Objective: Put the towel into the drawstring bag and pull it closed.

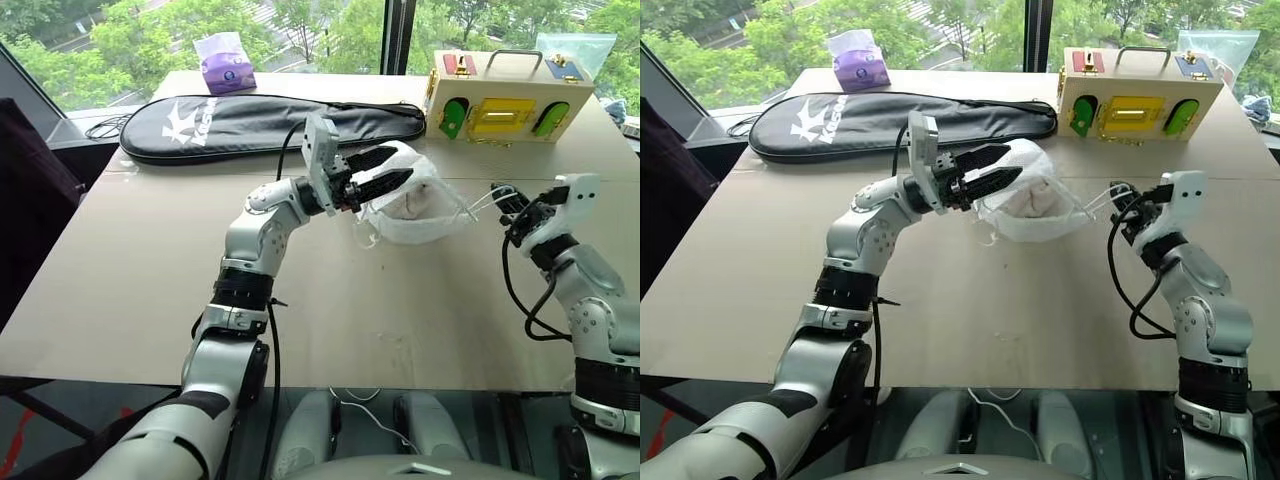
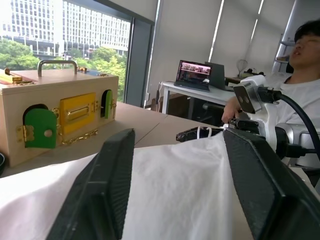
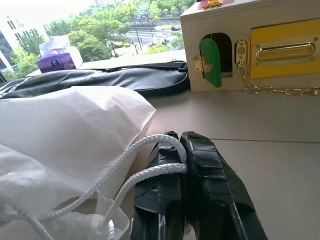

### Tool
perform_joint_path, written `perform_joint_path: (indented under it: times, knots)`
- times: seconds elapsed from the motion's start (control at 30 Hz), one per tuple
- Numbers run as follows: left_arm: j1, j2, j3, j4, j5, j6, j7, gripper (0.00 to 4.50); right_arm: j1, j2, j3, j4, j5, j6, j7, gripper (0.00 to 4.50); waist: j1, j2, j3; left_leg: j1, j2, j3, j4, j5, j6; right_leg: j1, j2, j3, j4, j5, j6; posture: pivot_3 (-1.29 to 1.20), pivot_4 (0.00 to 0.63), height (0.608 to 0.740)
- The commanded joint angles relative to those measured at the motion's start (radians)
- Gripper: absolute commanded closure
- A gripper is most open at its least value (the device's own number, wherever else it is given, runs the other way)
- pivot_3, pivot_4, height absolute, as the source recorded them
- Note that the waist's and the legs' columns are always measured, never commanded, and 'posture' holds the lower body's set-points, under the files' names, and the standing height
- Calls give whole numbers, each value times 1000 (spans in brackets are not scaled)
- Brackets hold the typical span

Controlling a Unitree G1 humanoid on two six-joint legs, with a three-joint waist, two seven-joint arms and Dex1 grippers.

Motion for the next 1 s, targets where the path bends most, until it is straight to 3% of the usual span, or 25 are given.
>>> perform_joint_path:
  times: [0.03,0.2,0.37,0.63,0.77,0.87,1.0]
  knots:
    - [7,59,105,-119,-121,111,35,258,0,-2,-13,-45,16,34,-26,4500,1,0,0,0,0,0,0,0,0,0,0,0,0,0,0,0,150,740]
    - [138,174,50,-230,-85,158,-11,258,-16,13,-6,-33,13,42,-35,4500,2,1,-1,0,0,0,0,0,0,0,0,0,0,0,0,0,150,740]
    - [273,225,-41,-316,-23,114,-48,258,-31,14,-13,-22,15,47,-35,4500,7,1,0,0,0,0,0,0,0,0,-1,0,0,0,0,0,150,740]
    - [306,119,-158,-197,175,-127,25,258,-29,23,-12,-33,26,51,-30,4500,8,1,0,0,-1,1,0,0,0,0,-1,0,0,0,0,0,150,740]
    - [324,103,-192,-174,209,-168,16,258,-25,19,-21,-43,33,56,-34,4500,4,1,0,0,0,1,0,0,0,0,0,0,0,0,0,0,150,740]
    - [332,97,-190,-158,219,-186,29,977,-24,15,-26,-45,37,59,-36,4500,5,1,0,0,0,1,0,0,0,0,-1,0,0,0,0,0,150,740]
    - [357,102,-198,-159,236,-199,34,2702,-24,14,-22,-42,37,60,-35,4500,5,1,-1,0,0,1,0,0,0,0,-1,0,0,0,0,0,150,740]
